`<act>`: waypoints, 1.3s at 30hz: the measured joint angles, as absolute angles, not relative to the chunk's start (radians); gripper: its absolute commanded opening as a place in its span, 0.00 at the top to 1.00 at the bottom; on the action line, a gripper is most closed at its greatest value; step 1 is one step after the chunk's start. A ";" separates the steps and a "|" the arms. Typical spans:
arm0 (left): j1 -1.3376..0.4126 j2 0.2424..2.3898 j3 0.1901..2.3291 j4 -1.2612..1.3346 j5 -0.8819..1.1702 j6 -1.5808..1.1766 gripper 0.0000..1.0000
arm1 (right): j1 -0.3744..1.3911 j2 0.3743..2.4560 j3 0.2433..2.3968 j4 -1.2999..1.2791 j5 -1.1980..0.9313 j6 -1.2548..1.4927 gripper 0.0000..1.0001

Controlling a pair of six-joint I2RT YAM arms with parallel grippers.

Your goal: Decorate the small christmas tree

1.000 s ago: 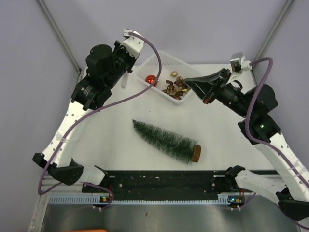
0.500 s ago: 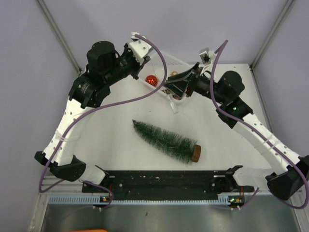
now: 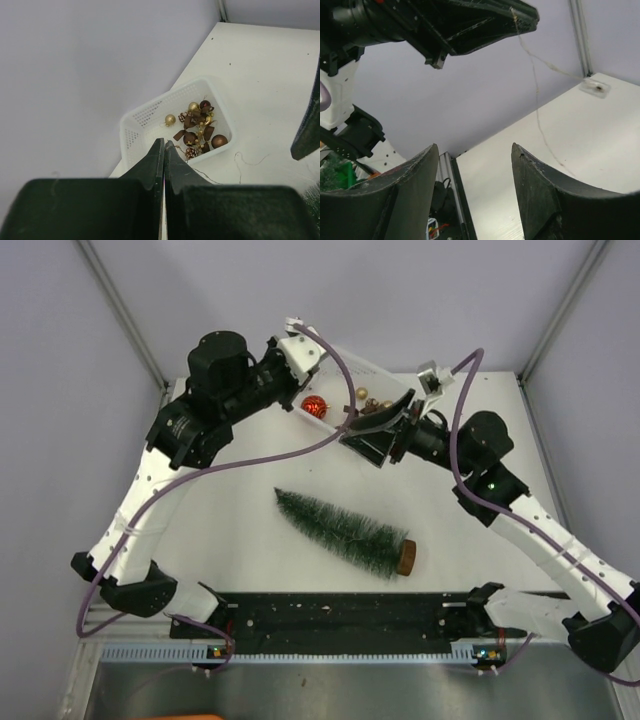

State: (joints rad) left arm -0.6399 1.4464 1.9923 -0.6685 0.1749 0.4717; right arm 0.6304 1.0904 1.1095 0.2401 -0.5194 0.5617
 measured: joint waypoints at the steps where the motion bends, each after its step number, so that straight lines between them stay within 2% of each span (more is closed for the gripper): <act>1: -0.642 1.444 1.991 -0.669 0.171 0.475 1.00 | 0.638 1.084 1.102 0.242 -0.522 0.566 0.39; 8: -0.645 1.419 1.986 -0.668 0.144 0.498 1.00 | 0.734 1.069 0.987 0.275 -0.514 0.607 0.35; 10: -0.645 1.415 1.986 -0.668 0.141 0.500 1.00 | 0.744 1.082 0.974 0.274 -0.503 0.611 0.28; 12: -0.649 1.411 1.986 -0.669 0.138 0.501 1.00 | 0.749 1.092 0.974 0.262 -0.471 0.596 0.17; 15: -0.656 1.407 1.986 -0.670 0.137 0.503 1.00 | 0.756 1.091 0.974 0.235 -0.402 0.543 0.12; 19: -0.669 1.396 1.986 -0.671 0.134 0.504 1.00 | 0.761 1.093 0.974 0.230 -0.341 0.496 0.11; 29: -0.684 1.377 1.986 -0.675 0.130 0.503 1.00 | 0.776 1.156 0.974 0.291 -0.340 0.517 0.09; 39: -0.690 1.377 1.986 -0.676 0.122 0.499 1.00 | 0.777 1.156 0.974 0.289 -0.288 0.465 0.01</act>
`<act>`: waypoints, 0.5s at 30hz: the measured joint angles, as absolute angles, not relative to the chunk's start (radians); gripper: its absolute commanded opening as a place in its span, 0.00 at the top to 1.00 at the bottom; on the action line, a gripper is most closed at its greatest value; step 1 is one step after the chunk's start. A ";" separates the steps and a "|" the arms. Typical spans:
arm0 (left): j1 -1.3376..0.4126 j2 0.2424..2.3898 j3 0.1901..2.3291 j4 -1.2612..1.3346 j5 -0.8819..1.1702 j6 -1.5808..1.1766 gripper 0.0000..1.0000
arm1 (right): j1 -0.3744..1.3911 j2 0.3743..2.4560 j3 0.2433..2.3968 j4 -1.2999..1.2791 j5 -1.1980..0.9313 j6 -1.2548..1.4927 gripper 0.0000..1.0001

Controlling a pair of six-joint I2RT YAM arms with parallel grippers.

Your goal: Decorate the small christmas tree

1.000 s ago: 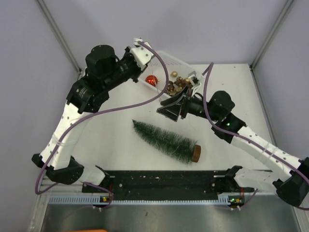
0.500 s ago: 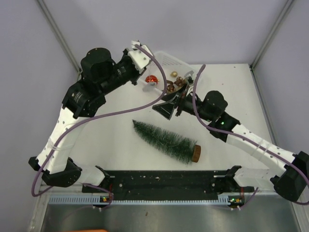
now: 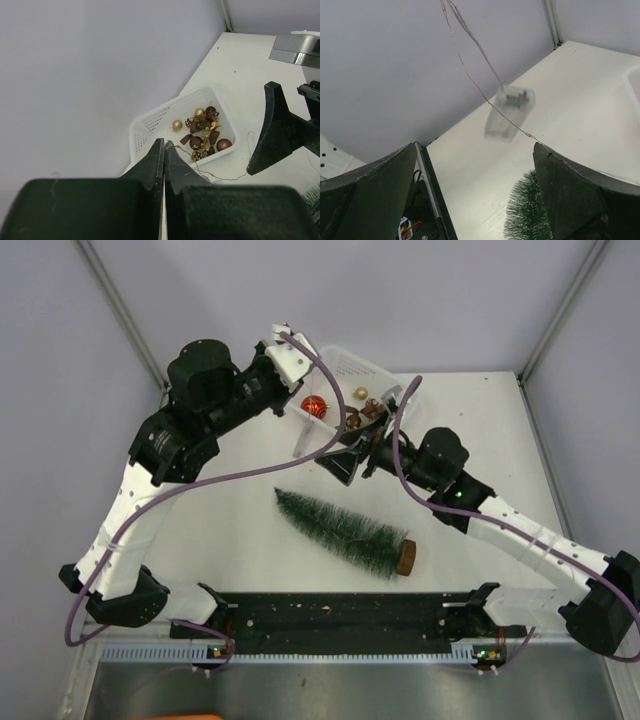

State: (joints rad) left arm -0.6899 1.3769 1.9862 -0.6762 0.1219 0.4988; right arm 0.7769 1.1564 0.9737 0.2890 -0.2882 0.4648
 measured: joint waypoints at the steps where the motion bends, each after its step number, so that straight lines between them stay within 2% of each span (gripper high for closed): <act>1: -0.690 1.377 1.986 -0.677 0.122 0.498 1.00 | 0.777 1.156 0.974 0.291 -0.288 0.464 0.01; 15: -0.690 1.377 2.020 -0.699 0.128 0.469 1.00 | 0.789 1.267 0.978 0.372 -0.268 0.437 0.01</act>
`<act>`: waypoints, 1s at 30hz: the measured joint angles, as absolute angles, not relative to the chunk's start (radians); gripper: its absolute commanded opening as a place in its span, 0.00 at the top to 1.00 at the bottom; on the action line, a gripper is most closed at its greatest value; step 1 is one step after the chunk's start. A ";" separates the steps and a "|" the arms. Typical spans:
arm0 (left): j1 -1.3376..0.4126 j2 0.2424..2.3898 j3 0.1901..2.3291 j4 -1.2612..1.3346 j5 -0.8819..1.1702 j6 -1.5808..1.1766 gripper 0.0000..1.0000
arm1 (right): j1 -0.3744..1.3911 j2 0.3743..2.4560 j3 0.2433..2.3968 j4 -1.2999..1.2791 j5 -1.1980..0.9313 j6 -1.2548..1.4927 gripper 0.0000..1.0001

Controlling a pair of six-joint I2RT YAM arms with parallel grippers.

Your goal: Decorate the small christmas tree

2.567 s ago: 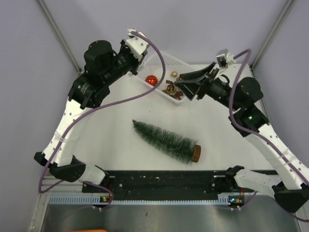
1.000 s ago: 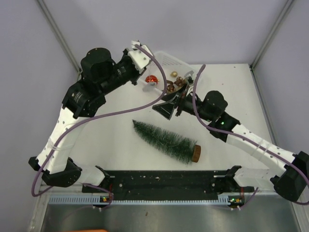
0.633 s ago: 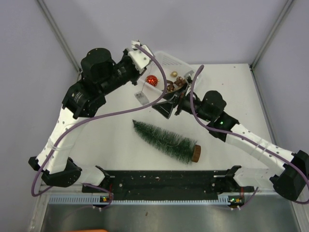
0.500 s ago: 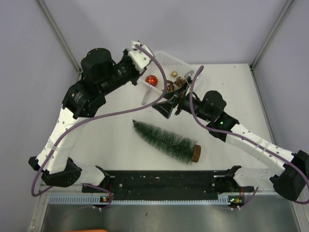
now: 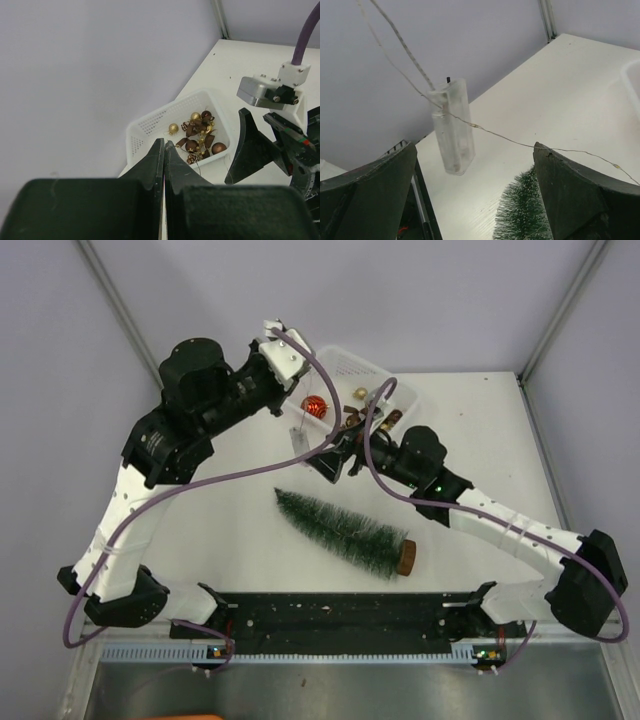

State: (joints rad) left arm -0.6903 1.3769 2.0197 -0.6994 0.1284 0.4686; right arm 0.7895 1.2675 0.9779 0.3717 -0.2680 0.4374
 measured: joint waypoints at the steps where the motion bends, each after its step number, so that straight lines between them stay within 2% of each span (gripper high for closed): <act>1: -0.691 1.377 2.023 -0.700 0.130 0.467 1.00 | 0.791 1.277 0.978 0.377 -0.266 0.437 0.01; 7: -0.695 1.377 2.029 -0.704 0.137 0.461 1.00 | 0.804 1.320 0.984 0.442 -0.266 0.450 0.03; 10: -0.695 1.377 2.029 -0.705 0.138 0.458 1.00 | 0.815 1.333 0.991 0.474 -0.271 0.464 0.09; 14: -0.695 1.377 2.029 -0.705 0.138 0.454 1.00 | 0.834 1.362 1.019 0.521 -0.282 0.484 0.28; 21: -0.695 1.377 2.027 -0.700 0.118 0.459 1.00 | 0.837 1.373 1.021 0.541 -0.330 0.541 0.71; 27: -0.695 1.372 1.988 -0.679 0.072 0.470 1.00 | 0.837 1.310 0.953 0.561 -0.441 0.627 0.87; 30: -0.695 1.374 1.980 -0.677 0.057 0.469 1.00 | 0.839 1.259 0.914 0.582 -0.487 0.673 0.91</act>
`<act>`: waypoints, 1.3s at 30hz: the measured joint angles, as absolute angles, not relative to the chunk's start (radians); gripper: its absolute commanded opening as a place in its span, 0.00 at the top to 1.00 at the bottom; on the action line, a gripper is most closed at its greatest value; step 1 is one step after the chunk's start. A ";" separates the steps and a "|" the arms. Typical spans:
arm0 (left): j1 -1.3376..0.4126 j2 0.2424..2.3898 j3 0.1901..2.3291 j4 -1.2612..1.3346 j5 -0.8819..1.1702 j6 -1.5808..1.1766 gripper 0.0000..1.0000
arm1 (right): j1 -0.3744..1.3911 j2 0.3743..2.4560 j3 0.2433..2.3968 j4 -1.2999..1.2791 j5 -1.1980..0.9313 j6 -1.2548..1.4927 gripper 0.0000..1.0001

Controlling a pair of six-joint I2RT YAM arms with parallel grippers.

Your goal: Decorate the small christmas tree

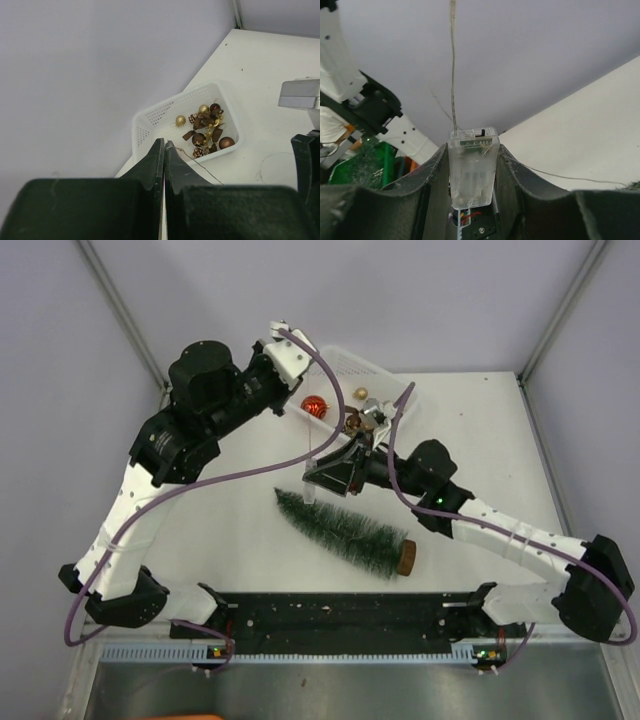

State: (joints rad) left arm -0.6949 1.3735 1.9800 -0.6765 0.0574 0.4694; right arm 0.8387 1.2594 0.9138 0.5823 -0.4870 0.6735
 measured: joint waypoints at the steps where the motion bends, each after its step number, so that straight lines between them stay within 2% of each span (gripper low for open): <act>1: -0.695 1.374 1.980 -0.674 0.054 0.469 1.00 | 0.840 1.242 0.904 0.591 -0.500 0.688 0.92; 10: -0.701 1.377 1.966 -0.648 0.035 0.479 1.00 | 0.842 1.059 0.875 0.519 -0.515 0.719 0.94; 14: -0.702 1.374 1.935 -0.644 0.032 0.503 1.00 | 0.838 0.979 0.875 0.431 -0.479 0.696 0.99; 17: -0.702 1.361 1.906 -0.641 0.022 0.531 1.00 | 0.792 0.941 0.892 0.323 -0.463 0.668 1.00; 21: -0.701 1.325 1.852 -0.611 -0.020 0.559 0.99 | 0.632 0.933 0.979 0.170 -0.430 0.632 1.00; 23: -0.701 1.298 1.803 -0.566 -0.052 0.562 0.91 | 0.531 0.939 1.050 0.110 -0.417 0.617 1.00; 25: -0.703 1.266 1.734 -0.481 -0.078 0.564 0.88 | 0.453 0.962 1.152 0.067 -0.414 0.602 1.00; 30: -0.700 1.274 1.680 -0.329 -0.179 0.594 0.81 | 0.390 1.041 1.376 0.042 -0.417 0.580 1.00; 31: -0.696 1.283 1.682 -0.298 -0.200 0.603 0.76 | 0.386 1.055 1.411 0.039 -0.417 0.578 1.00; 32: -0.692 1.294 1.689 -0.273 -0.221 0.611 0.61 | 0.385 1.067 1.439 0.039 -0.417 0.576 1.00; 33: -0.688 1.304 1.698 -0.252 -0.235 0.623 0.51 | 0.384 1.077 1.463 0.040 -0.418 0.576 1.00; 34: -0.682 1.314 1.705 -0.227 -0.249 0.634 0.47 | 0.384 1.082 1.473 0.040 -0.419 0.576 1.00; 37: -0.657 1.325 1.709 -0.164 -0.268 0.646 0.48 | 0.383 1.094 1.481 0.036 -0.422 0.576 1.00; 38: -0.644 1.325 1.709 -0.154 -0.268 0.643 0.53 | 0.383 1.097 1.481 0.035 -0.424 0.576 1.00; 39: -0.628 1.325 1.709 -0.145 -0.269 0.638 0.66 | 0.383 1.102 1.481 0.035 -0.427 0.576 1.00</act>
